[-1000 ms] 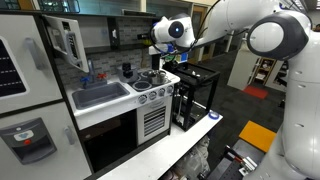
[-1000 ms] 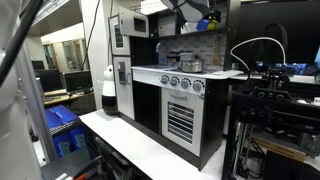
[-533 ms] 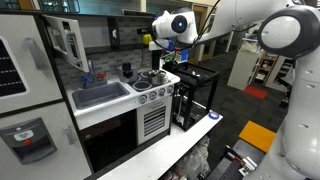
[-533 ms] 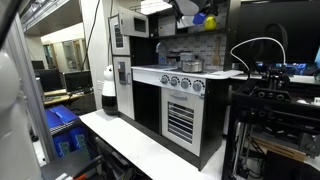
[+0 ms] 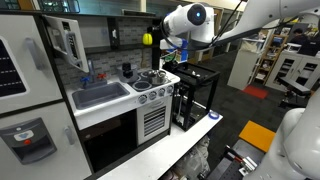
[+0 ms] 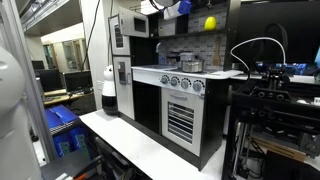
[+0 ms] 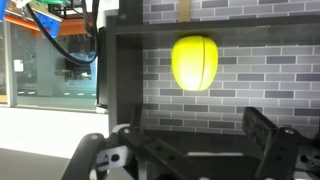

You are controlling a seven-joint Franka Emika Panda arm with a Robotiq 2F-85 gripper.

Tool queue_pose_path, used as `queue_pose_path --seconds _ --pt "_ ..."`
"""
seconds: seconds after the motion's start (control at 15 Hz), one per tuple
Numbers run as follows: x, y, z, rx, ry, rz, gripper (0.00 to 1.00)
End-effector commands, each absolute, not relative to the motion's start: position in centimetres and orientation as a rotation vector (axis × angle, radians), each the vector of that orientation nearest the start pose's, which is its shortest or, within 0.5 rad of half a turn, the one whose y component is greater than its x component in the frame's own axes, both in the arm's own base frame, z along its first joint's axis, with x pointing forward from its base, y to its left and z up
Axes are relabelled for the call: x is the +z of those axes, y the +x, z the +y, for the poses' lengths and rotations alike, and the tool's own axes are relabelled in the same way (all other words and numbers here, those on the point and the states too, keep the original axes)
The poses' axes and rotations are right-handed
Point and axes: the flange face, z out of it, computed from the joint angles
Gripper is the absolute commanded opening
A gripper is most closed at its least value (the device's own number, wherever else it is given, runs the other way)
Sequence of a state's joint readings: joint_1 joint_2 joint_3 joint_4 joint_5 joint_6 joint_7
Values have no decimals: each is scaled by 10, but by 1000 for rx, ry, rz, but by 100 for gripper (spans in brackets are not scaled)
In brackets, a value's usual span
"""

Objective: Open the oven door and remove the yellow object.

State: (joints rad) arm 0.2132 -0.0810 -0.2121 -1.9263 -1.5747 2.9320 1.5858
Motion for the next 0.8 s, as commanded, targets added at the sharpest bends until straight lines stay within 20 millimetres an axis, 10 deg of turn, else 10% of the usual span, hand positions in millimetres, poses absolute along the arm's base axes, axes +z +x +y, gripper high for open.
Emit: queue_pose_path --seconds 0.0,0.73 --pt "592 516 59 -1899 -2710 266 100" --pt "606 395 70 -1472 -2679 132 100"
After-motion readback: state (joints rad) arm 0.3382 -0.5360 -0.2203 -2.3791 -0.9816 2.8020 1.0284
